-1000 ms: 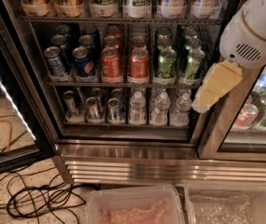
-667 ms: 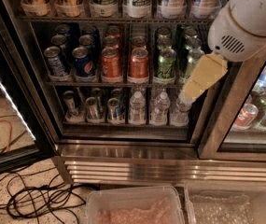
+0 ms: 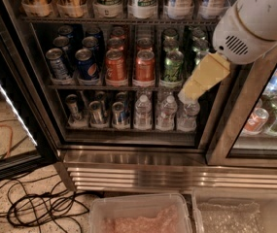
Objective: Pick 7up can from top shelf of fridge
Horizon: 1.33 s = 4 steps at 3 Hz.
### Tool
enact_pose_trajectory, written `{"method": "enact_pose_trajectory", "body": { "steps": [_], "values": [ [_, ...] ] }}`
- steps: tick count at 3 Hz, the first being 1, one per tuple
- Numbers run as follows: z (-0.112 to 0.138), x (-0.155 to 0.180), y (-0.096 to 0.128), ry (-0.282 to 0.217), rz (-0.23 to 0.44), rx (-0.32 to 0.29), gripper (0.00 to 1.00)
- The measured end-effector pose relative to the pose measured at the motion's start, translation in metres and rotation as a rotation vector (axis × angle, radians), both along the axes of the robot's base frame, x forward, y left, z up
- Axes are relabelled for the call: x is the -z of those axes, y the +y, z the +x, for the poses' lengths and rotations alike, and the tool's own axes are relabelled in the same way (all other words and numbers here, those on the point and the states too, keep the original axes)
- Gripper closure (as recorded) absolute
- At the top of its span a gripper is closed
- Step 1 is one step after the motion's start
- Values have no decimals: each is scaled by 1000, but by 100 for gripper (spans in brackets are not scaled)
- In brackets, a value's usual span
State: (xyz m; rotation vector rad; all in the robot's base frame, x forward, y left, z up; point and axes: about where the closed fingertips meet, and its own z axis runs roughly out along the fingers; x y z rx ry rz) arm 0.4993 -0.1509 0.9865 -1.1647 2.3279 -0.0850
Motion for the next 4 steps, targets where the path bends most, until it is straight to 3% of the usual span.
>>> {"method": "enact_pose_trajectory", "body": {
  "steps": [1, 2, 4],
  "values": [
    [28, -17, 21, -72, 86, 80, 0],
    [50, -36, 36, -97, 195, 187, 0],
    [49, -37, 37, -90, 219, 219, 0]
  ]
}}
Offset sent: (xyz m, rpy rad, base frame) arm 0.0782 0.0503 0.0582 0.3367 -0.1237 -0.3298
